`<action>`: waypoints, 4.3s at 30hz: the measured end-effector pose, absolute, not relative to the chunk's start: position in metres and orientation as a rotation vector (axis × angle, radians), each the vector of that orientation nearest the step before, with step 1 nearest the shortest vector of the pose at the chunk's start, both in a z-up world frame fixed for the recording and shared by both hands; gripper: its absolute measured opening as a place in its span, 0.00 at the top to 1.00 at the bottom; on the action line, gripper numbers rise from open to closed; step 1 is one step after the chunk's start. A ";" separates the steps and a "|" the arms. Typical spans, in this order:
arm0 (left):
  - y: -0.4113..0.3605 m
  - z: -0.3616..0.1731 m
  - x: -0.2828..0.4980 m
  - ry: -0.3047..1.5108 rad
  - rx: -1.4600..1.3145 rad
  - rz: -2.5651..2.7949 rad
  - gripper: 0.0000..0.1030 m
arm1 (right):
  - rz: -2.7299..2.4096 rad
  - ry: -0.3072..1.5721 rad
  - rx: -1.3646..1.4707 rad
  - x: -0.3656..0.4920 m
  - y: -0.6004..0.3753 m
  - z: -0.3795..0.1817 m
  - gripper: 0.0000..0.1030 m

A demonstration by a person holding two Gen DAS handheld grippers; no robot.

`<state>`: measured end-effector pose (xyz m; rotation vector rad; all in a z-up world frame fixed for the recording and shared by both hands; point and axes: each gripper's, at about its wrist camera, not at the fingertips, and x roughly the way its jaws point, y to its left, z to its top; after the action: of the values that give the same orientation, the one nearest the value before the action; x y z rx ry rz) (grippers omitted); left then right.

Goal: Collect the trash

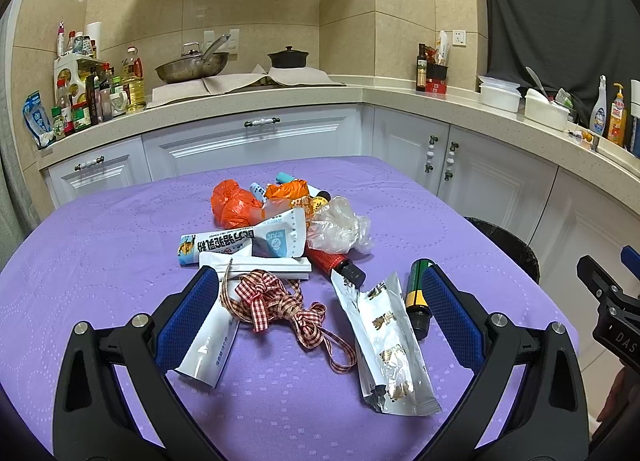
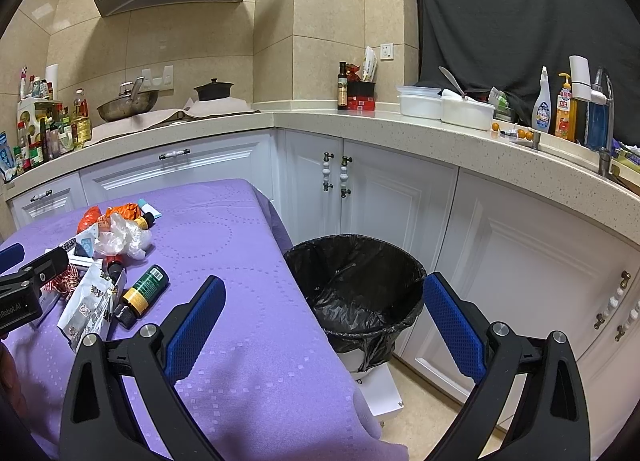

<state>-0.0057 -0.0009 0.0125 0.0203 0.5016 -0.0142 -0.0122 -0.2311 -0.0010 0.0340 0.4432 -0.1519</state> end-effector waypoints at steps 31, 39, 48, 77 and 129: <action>0.013 0.016 -0.014 0.502 0.021 0.014 0.04 | -0.128 0.440 0.031 -0.010 -0.222 -0.003 0.06; 0.051 0.008 -0.023 0.532 0.009 0.072 0.04 | -0.012 0.458 0.028 -0.008 -0.184 -0.002 0.06; 0.088 0.004 -0.038 0.528 0.002 0.134 0.11 | 0.150 0.487 0.018 -0.005 -0.134 -0.014 0.08; 0.095 -0.017 -0.039 0.596 -0.019 0.070 0.22 | 0.316 0.593 0.030 -0.008 -0.102 -0.031 0.97; 0.027 0.026 -0.023 0.563 0.003 -0.129 0.94 | 0.076 0.470 0.101 -0.006 -0.211 0.001 0.97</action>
<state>-0.0229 0.0272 0.0258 0.0032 0.5629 -0.1291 -0.0061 -0.2107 0.0009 0.1010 0.4702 0.0760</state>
